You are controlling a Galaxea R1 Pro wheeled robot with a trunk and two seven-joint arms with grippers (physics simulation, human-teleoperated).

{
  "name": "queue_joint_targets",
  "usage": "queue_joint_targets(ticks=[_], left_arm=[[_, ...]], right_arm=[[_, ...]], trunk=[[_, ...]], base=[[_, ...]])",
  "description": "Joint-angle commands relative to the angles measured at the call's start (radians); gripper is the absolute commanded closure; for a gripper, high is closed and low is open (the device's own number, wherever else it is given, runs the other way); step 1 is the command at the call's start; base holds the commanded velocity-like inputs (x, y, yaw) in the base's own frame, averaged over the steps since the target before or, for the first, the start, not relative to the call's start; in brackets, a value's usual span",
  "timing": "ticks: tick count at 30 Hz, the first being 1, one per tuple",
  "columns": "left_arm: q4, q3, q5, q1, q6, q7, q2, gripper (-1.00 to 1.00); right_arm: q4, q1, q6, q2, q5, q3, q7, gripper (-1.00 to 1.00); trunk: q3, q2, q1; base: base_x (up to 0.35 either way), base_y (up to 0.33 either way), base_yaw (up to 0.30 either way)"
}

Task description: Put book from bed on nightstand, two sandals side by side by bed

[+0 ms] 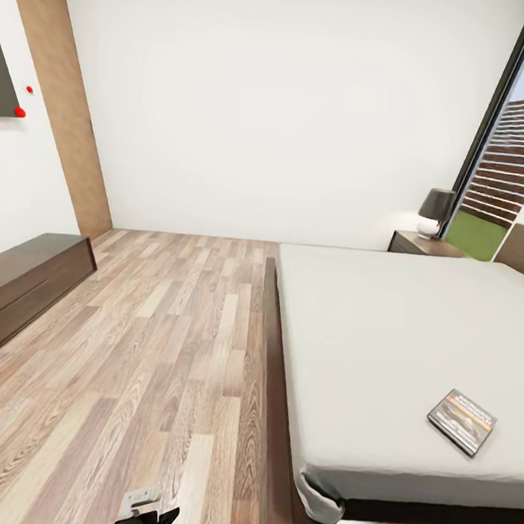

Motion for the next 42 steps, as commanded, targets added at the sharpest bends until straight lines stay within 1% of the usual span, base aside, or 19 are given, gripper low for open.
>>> queue_joint_targets(ticks=[1,32,39,42], left_arm=[[0.001,0.007,-0.011,-0.001,-0.006,-0.001,0.000,-1.00],[0.001,0.006,-0.012,0.003,-0.010,-0.004,-0.007,-1.00],[0.001,0.006,-0.014,0.004,-0.011,-0.002,-0.027,-1.00],[0.001,0.006,-0.015,0.004,-0.011,0.010,-0.033,-1.00]], right_arm=[[0.002,-0.001,-0.003,0.000,-0.010,0.007,0.005,-1.00],[0.002,-0.001,-0.004,0.000,-0.012,0.007,0.005,-1.00],[0.002,-0.001,-0.004,0.001,-0.010,0.009,0.005,-1.00],[0.002,-0.001,-0.004,0.001,-0.010,0.008,0.005,-1.00]], trunk=[[0.002,0.007,-0.004],[0.099,0.224,-0.123],[0.121,0.273,-0.150],[0.131,0.294,-0.161]], base=[[0.000,0.000,0.000],[0.000,0.000,0.000],[0.000,0.000,0.000],[0.000,0.000,0.000]])
